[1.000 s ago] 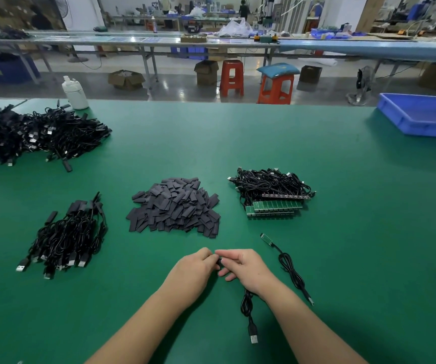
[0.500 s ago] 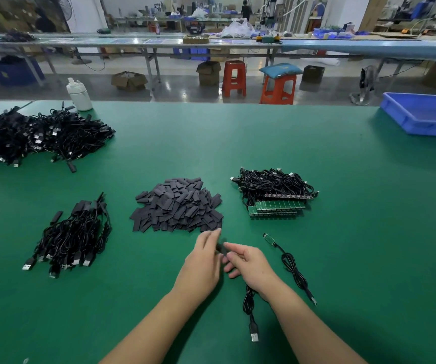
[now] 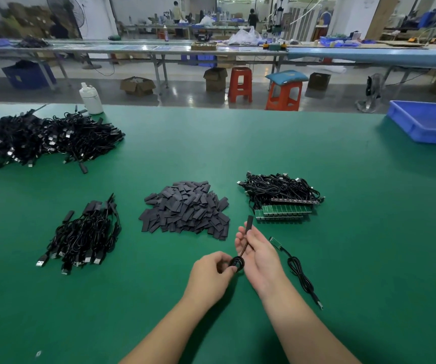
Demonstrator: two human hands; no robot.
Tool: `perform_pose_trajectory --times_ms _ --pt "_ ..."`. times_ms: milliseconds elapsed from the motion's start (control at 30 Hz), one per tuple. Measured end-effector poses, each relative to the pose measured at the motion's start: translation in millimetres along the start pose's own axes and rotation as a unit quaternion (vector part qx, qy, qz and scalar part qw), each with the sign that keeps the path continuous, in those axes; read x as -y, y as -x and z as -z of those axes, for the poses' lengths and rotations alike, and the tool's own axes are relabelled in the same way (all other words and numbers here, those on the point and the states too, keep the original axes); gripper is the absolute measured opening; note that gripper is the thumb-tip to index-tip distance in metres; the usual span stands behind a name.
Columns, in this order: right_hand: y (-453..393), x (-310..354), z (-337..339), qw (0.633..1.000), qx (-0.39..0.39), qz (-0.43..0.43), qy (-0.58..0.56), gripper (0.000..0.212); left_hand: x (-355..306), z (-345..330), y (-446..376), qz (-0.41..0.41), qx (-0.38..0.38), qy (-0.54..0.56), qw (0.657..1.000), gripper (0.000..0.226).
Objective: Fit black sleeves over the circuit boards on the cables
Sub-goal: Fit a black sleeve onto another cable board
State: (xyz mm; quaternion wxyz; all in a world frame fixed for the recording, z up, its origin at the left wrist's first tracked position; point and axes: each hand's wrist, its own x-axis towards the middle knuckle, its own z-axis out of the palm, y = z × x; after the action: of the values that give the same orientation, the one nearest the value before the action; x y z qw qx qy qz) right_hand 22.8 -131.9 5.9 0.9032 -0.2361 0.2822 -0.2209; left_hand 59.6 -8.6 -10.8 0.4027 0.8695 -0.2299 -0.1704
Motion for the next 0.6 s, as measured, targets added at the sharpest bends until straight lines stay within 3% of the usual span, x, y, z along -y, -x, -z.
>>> perform_pose_trajectory --times_ms 100,167,200,233,267,300,333,367,400,500,600 --pt "-1.4 -3.5 1.0 0.997 0.015 0.015 0.077 0.018 4.6 5.1 -0.9 0.007 -0.003 0.01 1.0 0.012" --pt "-2.9 -4.3 6.0 0.958 0.008 0.062 0.279 0.022 7.2 12.0 -2.7 0.009 -0.007 0.009 1.0 0.009" --pt "-4.6 -2.8 11.5 0.899 -0.003 0.108 0.424 0.024 9.0 16.9 -4.4 0.01 -0.013 0.006 1.0 0.008" --pt "-7.5 -0.2 19.3 0.806 -0.015 0.164 0.568 0.027 11.5 22.9 -6.8 0.01 -0.02 0.002 1.0 0.008" --pt "-10.7 4.1 28.1 0.685 -0.035 0.221 0.693 0.03 14.4 30.5 -9.5 0.012 -0.028 -0.005 1.0 0.008" --pt "-13.7 9.2 37.1 0.57 -0.061 0.261 0.777 0.035 17.8 39.2 -12.9 0.014 -0.035 -0.016 0.999 0.008" --pt "-16.9 14.5 46.0 0.484 -0.09 0.277 0.825 0.04 20.8 49.1 -16.9 0.014 -0.045 -0.031 0.998 0.008" --pt "-20.0 19.9 54.0 0.43 -0.118 0.27 0.853 0.046 24.6 60.0 -22.1 0.014 -0.06 -0.048 0.997 0.007" --pt "-22.1 24.6 60.9 0.404 -0.14 0.249 0.869 0.05 28.7 72.0 -28.1 0.014 -0.08 -0.064 0.995 0.007" --pt "-22.9 29.6 75.9 0.385 -0.177 0.199 0.884 0.05 43.5 113.2 -48.9 0.019 -0.145 -0.107 0.983 0.01" --pt "-20.0 23.8 82.9 0.386 -0.175 0.247 0.872 0.035 57.4 155.2 -69.8 0.036 -0.197 -0.157 0.967 0.014"
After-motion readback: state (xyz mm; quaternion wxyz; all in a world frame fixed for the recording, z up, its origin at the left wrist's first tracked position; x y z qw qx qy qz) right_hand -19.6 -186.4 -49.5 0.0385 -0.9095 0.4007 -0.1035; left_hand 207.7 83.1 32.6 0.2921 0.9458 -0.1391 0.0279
